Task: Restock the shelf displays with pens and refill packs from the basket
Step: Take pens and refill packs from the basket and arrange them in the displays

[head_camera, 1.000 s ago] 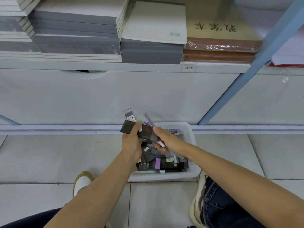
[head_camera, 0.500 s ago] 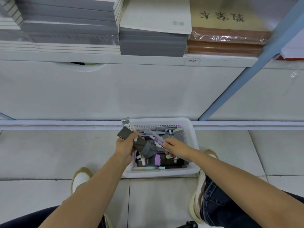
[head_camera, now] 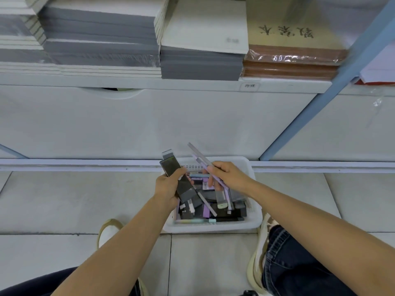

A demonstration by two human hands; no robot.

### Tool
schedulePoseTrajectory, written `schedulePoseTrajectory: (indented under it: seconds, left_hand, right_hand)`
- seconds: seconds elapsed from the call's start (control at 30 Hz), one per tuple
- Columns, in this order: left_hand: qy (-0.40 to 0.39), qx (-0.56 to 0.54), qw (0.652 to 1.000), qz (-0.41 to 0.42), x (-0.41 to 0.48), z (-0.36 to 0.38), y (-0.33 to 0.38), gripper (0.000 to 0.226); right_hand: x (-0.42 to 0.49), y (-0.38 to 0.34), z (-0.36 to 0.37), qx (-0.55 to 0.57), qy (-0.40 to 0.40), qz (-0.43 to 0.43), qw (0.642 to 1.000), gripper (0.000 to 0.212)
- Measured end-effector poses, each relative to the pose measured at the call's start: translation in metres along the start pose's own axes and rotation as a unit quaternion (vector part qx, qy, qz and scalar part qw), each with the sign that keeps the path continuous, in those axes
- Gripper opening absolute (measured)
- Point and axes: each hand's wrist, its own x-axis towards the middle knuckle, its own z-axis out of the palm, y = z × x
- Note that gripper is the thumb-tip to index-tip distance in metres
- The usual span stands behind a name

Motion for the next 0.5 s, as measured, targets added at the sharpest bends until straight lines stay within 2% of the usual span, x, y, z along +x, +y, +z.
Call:
schedulePoseTrajectory:
  seconds: [0.17,0.27,0.33,0.5]
  left_hand:
    - [-0.053,-0.013,0.997,0.053,-0.025,0.019,0.020,0.018]
    - [-0.054,0.001,0.996,0.074,-0.043,0.021,0.034,0.026]
    - [-0.050,0.012,0.995,0.090,-0.054,0.021,0.046,0.024]
    - [-0.049,0.029,0.983,0.172,-0.090,0.026,0.086,0.012]
  right_hand:
    - [-0.015,-0.039,0.010,-0.011,-0.054,-0.059,0.997,0.031]
    - [-0.023,-0.061,0.013,-0.031,-0.053,-0.086,0.994,0.029]
    - [-0.030,-0.078,0.012,-0.067,-0.045,-0.109,0.991,0.029]
    - [-0.056,-0.132,0.005,-0.057,-0.059,-0.159,0.984,0.021]
